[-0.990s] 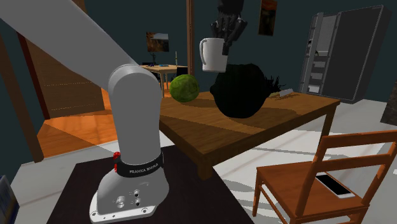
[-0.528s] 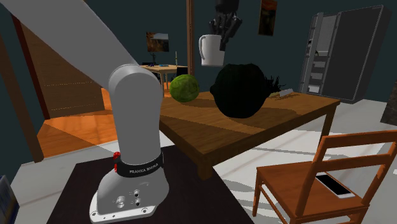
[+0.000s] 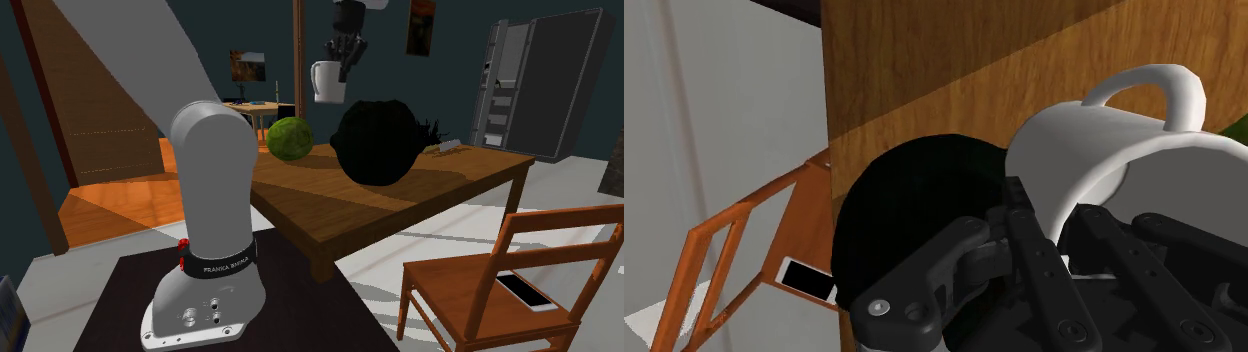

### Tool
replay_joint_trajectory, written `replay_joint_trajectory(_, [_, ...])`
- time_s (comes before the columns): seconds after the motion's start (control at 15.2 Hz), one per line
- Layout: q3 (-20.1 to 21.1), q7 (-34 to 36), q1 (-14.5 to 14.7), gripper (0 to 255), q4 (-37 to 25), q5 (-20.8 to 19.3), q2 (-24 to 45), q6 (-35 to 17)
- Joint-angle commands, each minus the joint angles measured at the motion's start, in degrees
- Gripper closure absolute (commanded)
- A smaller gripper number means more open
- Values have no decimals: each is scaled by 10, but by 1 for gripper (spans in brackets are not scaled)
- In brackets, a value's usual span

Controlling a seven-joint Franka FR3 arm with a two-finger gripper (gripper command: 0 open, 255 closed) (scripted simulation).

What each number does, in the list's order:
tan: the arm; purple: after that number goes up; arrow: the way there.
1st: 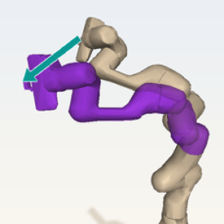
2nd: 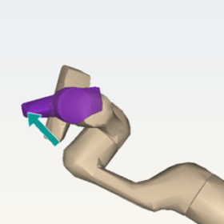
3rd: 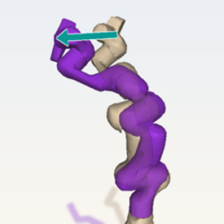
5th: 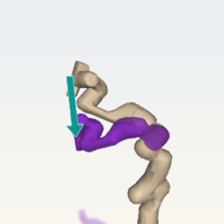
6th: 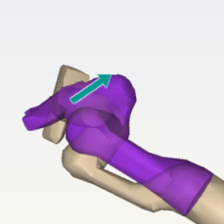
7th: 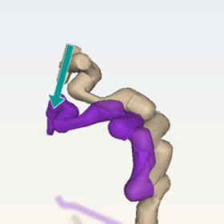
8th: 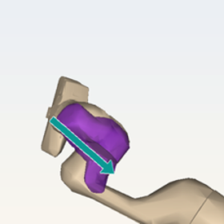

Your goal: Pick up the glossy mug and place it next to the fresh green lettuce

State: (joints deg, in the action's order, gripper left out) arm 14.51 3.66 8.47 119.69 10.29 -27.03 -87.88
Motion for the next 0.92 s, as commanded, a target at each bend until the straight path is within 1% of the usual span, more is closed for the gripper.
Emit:
replay_joint_trajectory(0.0, [21, 27, 4, 255, -31, 4, 32, -5])
replay_joint_trajectory(0.26, [62, 80, 12, 255, -96, 1, 103, -15])
replay_joint_trajectory(0.46, [91, 122, 20, 255, -153, -11, 161, -20])
replay_joint_trajectory(0.66, [119, 167, 32, 255, -218, -31, 226, -19])
replay_joint_trajectory(0.86, [142, 213, 51, 255, -293, -61, 298, -11])
